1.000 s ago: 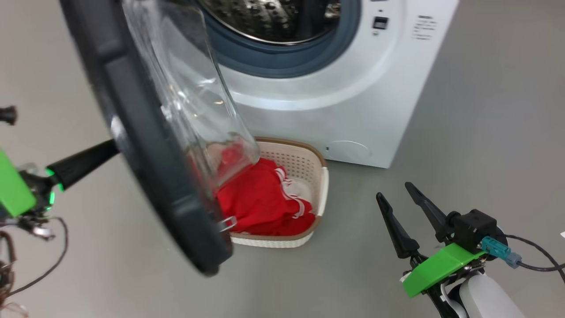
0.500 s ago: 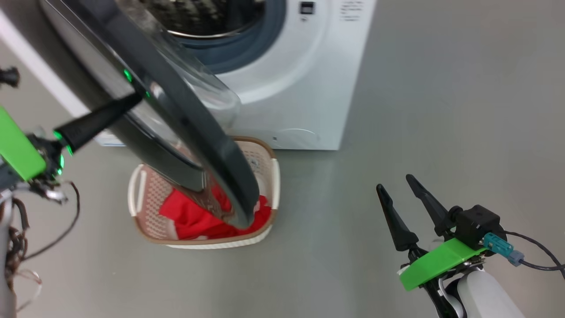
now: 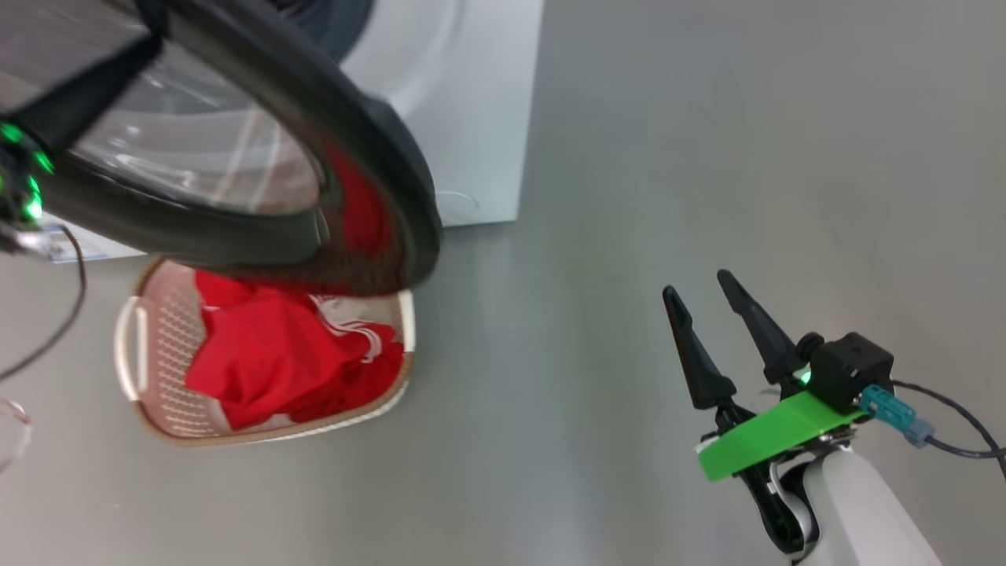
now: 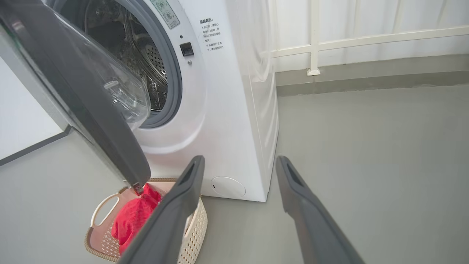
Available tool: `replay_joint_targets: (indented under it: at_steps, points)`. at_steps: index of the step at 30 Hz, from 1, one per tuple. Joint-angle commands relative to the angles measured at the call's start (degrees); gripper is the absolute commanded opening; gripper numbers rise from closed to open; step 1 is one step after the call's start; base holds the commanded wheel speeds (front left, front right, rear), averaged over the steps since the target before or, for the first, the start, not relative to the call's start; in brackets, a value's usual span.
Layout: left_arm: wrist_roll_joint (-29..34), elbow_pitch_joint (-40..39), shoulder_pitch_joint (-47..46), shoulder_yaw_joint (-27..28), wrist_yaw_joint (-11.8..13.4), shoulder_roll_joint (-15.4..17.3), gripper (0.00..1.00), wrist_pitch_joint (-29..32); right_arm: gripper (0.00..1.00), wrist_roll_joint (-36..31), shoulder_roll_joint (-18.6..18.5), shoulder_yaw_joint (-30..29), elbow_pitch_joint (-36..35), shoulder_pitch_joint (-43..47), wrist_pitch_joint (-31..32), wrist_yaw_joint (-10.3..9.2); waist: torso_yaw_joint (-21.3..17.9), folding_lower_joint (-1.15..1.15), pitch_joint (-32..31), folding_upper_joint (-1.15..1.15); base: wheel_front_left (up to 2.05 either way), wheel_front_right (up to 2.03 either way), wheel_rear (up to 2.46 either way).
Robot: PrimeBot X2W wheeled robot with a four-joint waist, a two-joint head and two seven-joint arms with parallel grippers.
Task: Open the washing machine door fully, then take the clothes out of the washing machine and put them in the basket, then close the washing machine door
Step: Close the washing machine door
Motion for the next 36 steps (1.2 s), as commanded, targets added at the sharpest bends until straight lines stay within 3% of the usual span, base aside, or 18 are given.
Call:
replay_joint_targets:
  at_steps: [1, 18, 27, 36]
  points:
    - [1.06, -0.76, -3.47, 2.23, -0.25, 3.07, 0.00, -0.90, 1.00, -0.27, 0.67, 0.94, -1.68, -1.39, -0.68, 0.09, -2.57, 0.00, 2.47, 0.00, 0.00, 0.00, 0.00]
    - [5.21, 8.85, -12.11, 1.16, -0.25, 6.17, 0.00, -10.28, 1.00, -0.05, 2.17, 0.59, -2.37, -4.41, -0.68, 0.09, -6.99, 0.00, 5.13, 0.00, 0.00, 0.00, 0.00]
    - [2.91, 8.17, -7.96, -1.46, -0.25, 7.00, 0.00, -10.32, 1.00, -0.61, 2.05, 0.06, -1.97, -3.33, -0.68, 0.09, -4.74, 0.00, 3.01, 0.00, 0.00, 0.00, 0.00]
    - [1.49, 2.57, 1.72, -3.45, -0.25, 8.24, 0.00, -13.81, 1.00, -0.61, 0.48, 1.03, -0.98, -2.10, -0.68, 0.09, -1.63, 0.00, -0.92, 0.00, 0.00, 0.00, 0.00]
